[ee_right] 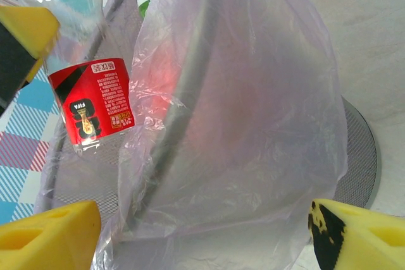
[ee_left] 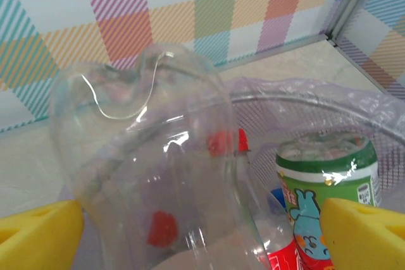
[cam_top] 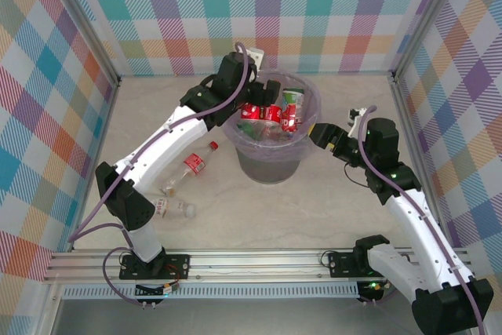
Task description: Put the plastic bottles in the bin
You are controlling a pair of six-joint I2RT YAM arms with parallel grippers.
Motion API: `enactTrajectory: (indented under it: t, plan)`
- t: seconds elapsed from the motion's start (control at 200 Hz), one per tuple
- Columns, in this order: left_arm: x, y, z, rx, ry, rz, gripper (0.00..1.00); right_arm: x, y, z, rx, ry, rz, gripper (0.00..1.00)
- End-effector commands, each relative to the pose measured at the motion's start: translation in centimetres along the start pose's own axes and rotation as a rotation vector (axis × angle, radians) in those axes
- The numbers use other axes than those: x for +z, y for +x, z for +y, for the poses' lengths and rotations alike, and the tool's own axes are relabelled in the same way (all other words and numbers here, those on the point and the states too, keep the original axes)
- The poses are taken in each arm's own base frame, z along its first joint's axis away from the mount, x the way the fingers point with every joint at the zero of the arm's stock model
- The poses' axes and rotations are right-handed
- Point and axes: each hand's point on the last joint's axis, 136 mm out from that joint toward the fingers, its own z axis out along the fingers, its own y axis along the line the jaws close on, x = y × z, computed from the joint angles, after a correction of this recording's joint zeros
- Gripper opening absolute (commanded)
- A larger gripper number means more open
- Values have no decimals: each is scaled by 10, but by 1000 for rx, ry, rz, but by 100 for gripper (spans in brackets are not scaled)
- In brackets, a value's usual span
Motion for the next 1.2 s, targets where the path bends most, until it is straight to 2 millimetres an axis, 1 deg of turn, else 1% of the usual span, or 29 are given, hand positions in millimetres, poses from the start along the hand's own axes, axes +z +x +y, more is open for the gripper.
enactTrajectory:
  t: [0.0, 0.065, 0.135, 0.275, 0.42, 0.555, 0.645, 0.71, 0.78, 0.865, 0.97, 1.11, 1.195]
  plan:
    - [-18, -24, 16, 15, -61, -69, 89, 2, -1, 6, -30, -28, -4, 85]
    - [-13, -19, 16, 20, -65, -52, 84, 2, -1, 6, -31, -29, -3, 85]
    - [-6, -12, 15, 24, -66, -25, 75, 4, -1, 5, -29, -28, 0, 85]
    - [4, 7, 12, 16, -52, 27, 65, 6, -1, 4, -28, -27, 5, 86]
    - [11, 29, -1, -13, -5, 70, 56, 7, 0, 4, -28, -28, 10, 86]
    - [23, 54, -12, -33, 16, 112, 53, 5, -1, 7, -22, -43, 1, 85]
    - [30, 66, -16, -43, 26, 139, 52, 8, 0, 6, -16, -47, 8, 85]
    - [31, 71, -19, -47, 34, 147, 51, 10, 1, 5, -14, -52, 14, 85]
    - [31, 72, -18, -49, 35, 149, 51, 10, 0, 8, -19, -67, 11, 85]
    - [28, 66, -18, -53, 35, 132, 51, 8, -1, 10, -26, -76, -6, 85]
    - [18, 51, -19, -61, 50, 91, 53, 5, -2, 10, -34, -70, -11, 85]
    - [4, 31, -25, -79, 101, 42, 52, 4, -2, 13, -36, -81, -10, 86]
    - [-3, 24, -30, -81, 118, 31, 52, 2, -2, 15, -38, -84, -13, 86]
